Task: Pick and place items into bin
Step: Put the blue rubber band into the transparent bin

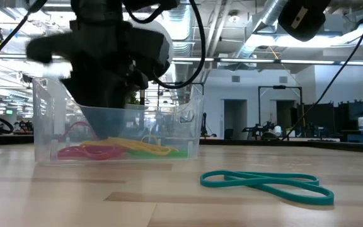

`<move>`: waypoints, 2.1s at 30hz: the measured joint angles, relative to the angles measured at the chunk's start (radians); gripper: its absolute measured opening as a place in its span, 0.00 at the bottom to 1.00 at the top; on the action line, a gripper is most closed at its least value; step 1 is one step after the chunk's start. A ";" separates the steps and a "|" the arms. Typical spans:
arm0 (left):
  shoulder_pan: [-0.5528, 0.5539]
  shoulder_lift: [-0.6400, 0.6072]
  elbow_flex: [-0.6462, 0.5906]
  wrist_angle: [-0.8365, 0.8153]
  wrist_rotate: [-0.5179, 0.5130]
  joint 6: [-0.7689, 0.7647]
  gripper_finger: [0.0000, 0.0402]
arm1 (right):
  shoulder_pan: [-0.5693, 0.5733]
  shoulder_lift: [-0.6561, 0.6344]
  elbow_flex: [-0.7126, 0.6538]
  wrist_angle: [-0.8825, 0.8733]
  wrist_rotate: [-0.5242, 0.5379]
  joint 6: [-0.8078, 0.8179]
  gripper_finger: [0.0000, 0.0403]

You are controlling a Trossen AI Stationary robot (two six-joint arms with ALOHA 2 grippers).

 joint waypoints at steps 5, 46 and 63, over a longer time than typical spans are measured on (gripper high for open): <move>-0.010 0.000 0.130 -0.192 0.164 0.064 0.36 | 0.000 0.000 0.000 0.000 0.000 0.000 0.20; -0.604 0.001 -0.022 0.122 -0.109 -0.693 0.36 | -0.014 0.000 0.000 0.000 0.081 -0.009 0.20; -0.593 -0.007 -0.200 0.381 -0.086 -0.770 0.36 | -0.087 0.000 0.000 -0.009 0.080 -0.010 0.20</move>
